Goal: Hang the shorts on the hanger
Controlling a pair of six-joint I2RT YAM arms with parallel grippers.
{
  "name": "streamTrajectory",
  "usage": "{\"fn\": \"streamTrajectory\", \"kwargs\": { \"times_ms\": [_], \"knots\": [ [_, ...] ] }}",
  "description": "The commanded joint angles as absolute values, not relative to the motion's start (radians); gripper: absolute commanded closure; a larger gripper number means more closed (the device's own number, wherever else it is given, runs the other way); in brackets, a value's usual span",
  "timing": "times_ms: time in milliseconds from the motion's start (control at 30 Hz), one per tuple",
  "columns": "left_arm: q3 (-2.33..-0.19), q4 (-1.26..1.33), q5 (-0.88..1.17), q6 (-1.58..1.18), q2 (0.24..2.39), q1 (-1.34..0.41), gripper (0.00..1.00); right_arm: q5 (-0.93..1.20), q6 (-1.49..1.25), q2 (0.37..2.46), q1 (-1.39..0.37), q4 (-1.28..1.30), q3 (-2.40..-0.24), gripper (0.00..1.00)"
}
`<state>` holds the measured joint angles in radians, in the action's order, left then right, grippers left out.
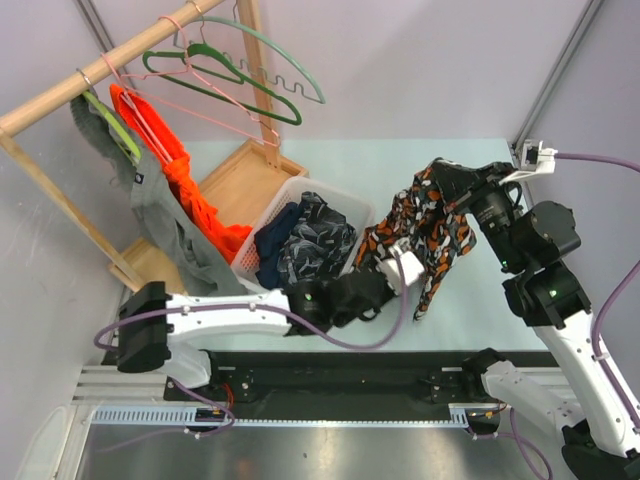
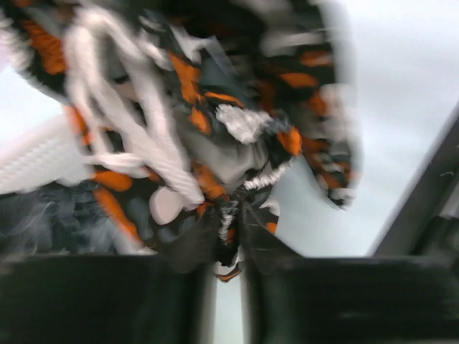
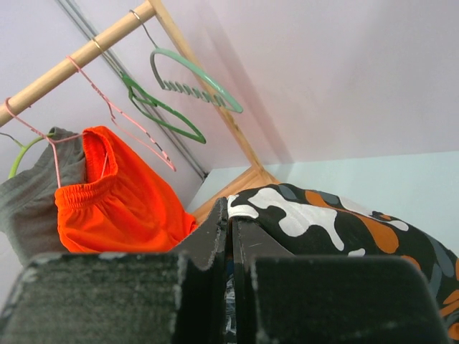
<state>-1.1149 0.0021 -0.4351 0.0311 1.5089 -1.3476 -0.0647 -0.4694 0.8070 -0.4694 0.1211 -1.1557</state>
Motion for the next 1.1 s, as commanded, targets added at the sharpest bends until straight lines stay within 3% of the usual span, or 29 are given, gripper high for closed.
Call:
{"fn": "streamTrajectory", "kwargs": {
  "times_ms": [0,33,300,500,600,767,1067],
  "knots": [
    [-1.144,-0.116,-0.362,0.044,1.373,-1.214,0.94,-0.1,-0.439,0.759,-0.468,0.084,-1.183,1.0],
    [-1.147,-0.15,-0.342,0.061,1.343,-1.168,1.0,-0.104,-0.434,0.758,-0.466,0.087,-1.186,1.0],
    [-1.212,-0.239,-0.227,0.199,1.146,-1.013,1.0,-0.114,-0.288,0.778,-0.446,0.005,-1.229,1.0],
    [-1.549,-0.331,-0.282,0.359,1.146,-0.901,1.0,0.079,-0.013,0.819,-0.422,-0.123,-1.305,1.0],
    [-1.586,-0.394,-0.291,0.42,1.132,-0.894,1.0,0.164,-0.015,0.841,-0.42,-0.084,-1.299,1.0],
    [-1.45,-0.408,-0.402,0.495,1.065,-0.87,1.0,0.262,-0.054,0.853,-0.416,0.06,-1.221,1.0],
    [-0.978,-0.424,-0.236,0.534,0.985,-0.681,1.0,0.541,-0.038,0.968,-0.379,0.161,-0.887,1.0]
  ]
}}
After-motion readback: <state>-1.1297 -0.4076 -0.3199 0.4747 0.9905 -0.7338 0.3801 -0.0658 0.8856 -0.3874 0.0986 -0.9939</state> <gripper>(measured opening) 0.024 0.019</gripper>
